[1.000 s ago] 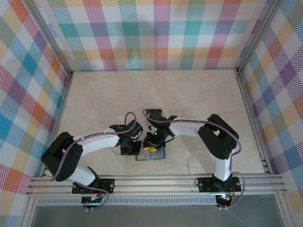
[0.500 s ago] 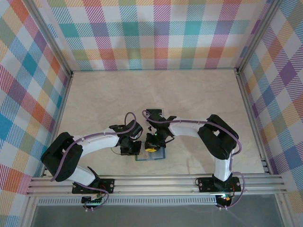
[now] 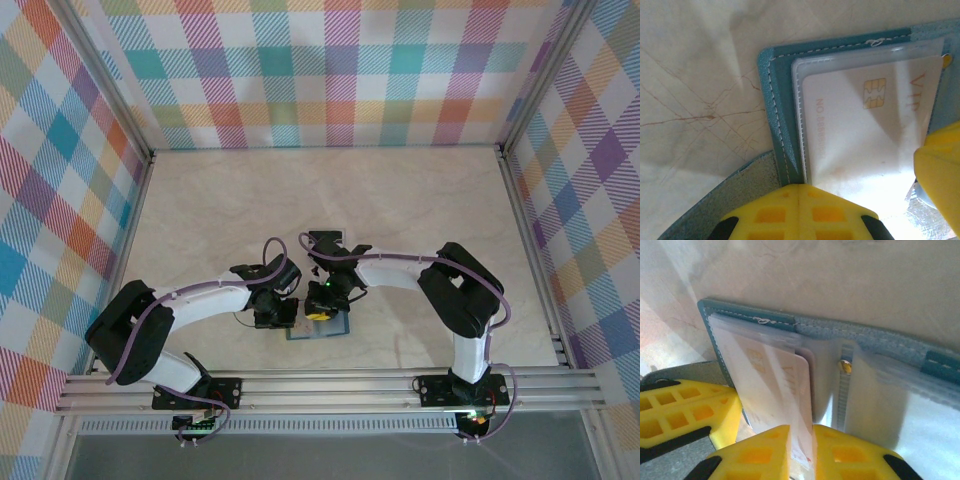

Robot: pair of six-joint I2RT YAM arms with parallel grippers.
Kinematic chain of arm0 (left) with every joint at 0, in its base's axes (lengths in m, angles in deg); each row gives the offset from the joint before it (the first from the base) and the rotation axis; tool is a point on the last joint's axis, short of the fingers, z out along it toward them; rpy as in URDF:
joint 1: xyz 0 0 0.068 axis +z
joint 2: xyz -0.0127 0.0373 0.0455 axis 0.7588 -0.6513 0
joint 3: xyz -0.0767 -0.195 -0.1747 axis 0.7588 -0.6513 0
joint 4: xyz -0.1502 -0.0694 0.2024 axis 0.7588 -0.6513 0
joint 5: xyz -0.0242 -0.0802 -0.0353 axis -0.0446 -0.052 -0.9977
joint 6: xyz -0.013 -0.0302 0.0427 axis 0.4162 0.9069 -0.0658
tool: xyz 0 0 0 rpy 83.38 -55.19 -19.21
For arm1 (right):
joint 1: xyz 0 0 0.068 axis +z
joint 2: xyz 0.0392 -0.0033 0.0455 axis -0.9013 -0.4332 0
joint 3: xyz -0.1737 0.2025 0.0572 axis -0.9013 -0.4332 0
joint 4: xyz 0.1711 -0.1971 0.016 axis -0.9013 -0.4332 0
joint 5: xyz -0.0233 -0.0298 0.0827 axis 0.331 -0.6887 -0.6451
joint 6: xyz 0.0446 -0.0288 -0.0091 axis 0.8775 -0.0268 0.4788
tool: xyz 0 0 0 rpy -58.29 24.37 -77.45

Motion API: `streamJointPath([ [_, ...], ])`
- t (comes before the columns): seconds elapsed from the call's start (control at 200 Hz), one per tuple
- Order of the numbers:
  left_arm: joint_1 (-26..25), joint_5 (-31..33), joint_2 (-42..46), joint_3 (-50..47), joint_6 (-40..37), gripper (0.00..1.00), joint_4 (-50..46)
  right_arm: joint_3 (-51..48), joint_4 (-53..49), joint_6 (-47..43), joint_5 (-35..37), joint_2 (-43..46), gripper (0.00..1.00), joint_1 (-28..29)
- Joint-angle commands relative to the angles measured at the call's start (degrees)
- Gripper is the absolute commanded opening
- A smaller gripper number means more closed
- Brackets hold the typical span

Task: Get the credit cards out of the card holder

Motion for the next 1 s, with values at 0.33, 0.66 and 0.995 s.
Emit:
streamJointPath([
  [0.33,0.4,-0.5,0.4,-0.1,-0.6,0.04,-1.3,0.5,2.0,1.0,-1.4,0.3,0.04,0.5],
  [0.66,0.7,2.3,1.8,2.2,-1.0,0.05,-4.5,-0.1,2.6,1.7,-0.8,1.7,0.24,0.5],
  [0.995,1.5,2.5,2.1,4.5,-1.1,0.05,-5.0,-2.2,5.6,2.4,-0.9,1.9,0.15,0.5],
])
